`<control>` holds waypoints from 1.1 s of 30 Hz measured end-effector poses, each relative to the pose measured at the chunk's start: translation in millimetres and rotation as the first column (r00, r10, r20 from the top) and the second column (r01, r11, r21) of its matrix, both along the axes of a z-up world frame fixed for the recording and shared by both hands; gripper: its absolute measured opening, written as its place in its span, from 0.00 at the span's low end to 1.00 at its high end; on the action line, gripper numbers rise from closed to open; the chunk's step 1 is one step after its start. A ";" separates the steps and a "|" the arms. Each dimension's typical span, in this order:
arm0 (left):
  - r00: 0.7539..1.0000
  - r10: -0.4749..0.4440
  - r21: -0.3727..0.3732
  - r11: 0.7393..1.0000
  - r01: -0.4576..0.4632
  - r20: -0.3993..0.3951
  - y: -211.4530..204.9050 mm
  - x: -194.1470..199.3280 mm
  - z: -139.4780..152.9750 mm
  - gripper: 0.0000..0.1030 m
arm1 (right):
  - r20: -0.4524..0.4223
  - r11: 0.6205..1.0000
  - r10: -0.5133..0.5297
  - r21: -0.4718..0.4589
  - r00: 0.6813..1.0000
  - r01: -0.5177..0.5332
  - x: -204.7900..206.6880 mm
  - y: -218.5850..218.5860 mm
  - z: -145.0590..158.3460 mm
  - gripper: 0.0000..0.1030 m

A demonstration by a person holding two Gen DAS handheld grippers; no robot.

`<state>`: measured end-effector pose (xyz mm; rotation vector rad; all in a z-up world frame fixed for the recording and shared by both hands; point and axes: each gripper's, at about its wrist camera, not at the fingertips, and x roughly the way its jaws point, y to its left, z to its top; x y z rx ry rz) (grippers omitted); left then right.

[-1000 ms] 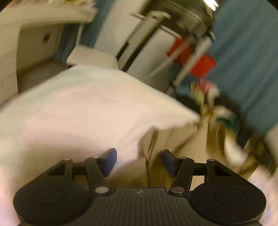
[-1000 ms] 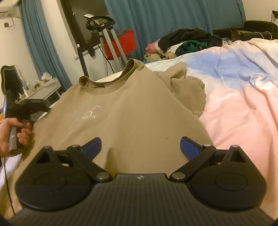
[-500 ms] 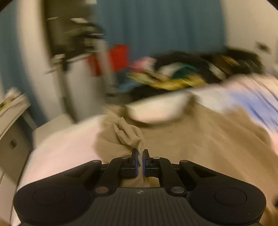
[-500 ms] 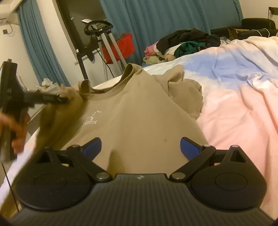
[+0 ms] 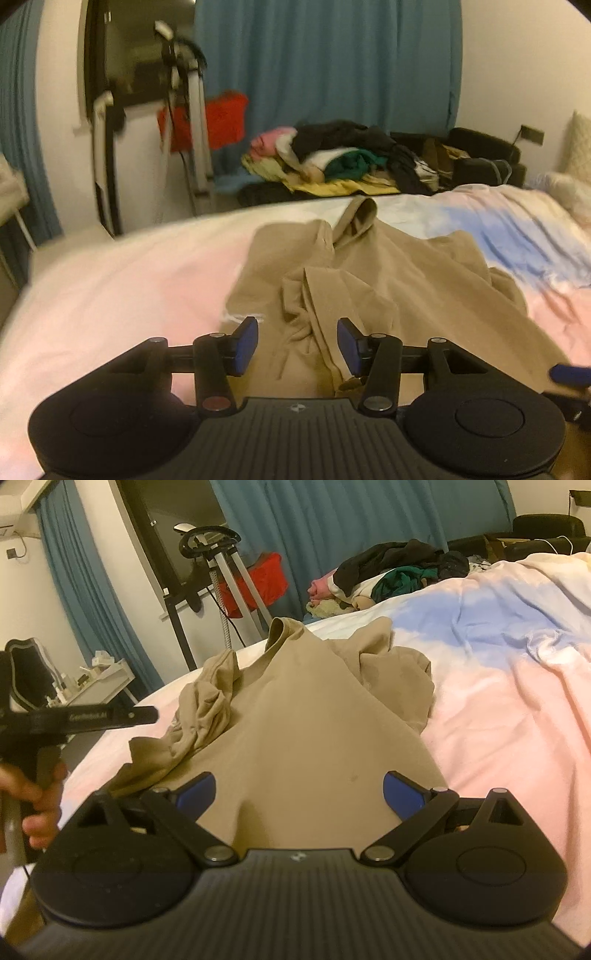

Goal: Fold clothes

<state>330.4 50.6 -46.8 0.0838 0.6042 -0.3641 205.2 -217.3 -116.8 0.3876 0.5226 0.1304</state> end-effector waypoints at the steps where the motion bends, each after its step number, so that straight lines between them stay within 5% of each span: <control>1: 1.000 -0.008 -0.030 1.000 0.008 -0.019 2.0 4.8 -0.2 0.49 | 0.000 1.000 0.001 -0.001 1.000 -0.001 0.2 0.1 -0.3 0.96; 7: 0.996 0.010 -0.138 0.990 -0.022 -0.087 -10.9 40.2 -15.5 0.57 | -0.003 1.000 0.005 -0.010 1.000 -0.005 1.3 1.5 -2.3 0.96; 8: 0.995 0.024 -0.140 0.989 -0.037 -0.094 -14.2 44.5 -19.1 0.55 | -0.004 1.000 0.005 -0.011 1.000 -0.005 1.5 1.7 -2.6 0.96; 11: 0.990 0.110 -0.148 0.982 -0.121 -0.083 11.6 54.1 -7.9 0.10 | -0.003 1.000 0.008 -0.013 1.000 -0.008 1.6 2.3 -2.6 0.96; 18: 0.944 0.326 -0.172 0.929 -0.329 -0.045 88.4 75.0 28.4 0.05 | -0.009 1.000 0.009 -0.008 1.000 -0.009 2.6 3.5 -4.5 0.96; 22: 0.890 0.456 -0.166 0.876 -0.452 -0.019 133.9 88.4 48.4 0.05 | -0.014 1.000 0.010 -0.017 1.000 -0.011 4.6 4.6 -7.2 0.96; 26: 0.758 0.651 -0.024 0.759 -0.651 0.025 190.5 106.5 55.1 0.06 | -0.013 0.999 0.016 -0.038 1.000 -0.016 5.2 7.5 -9.2 0.96; 28: 0.737 0.675 -0.065 0.734 -0.676 -0.032 218.1 100.2 47.3 0.12 | -0.012 0.999 0.017 -0.045 1.000 -0.018 5.7 9.0 -9.1 0.96; 30: 0.733 0.677 -0.129 0.723 -0.679 -0.066 235.2 85.9 38.2 0.39 | -0.011 0.999 0.017 -0.043 1.000 -0.018 5.2 8.9 -9.3 0.96; 33: 0.739 0.666 -0.187 0.717 -0.672 -0.103 246.6 56.6 27.7 0.64 | -0.012 0.999 0.018 -0.037 1.000 -0.018 5.5 8.4 -10.9 0.96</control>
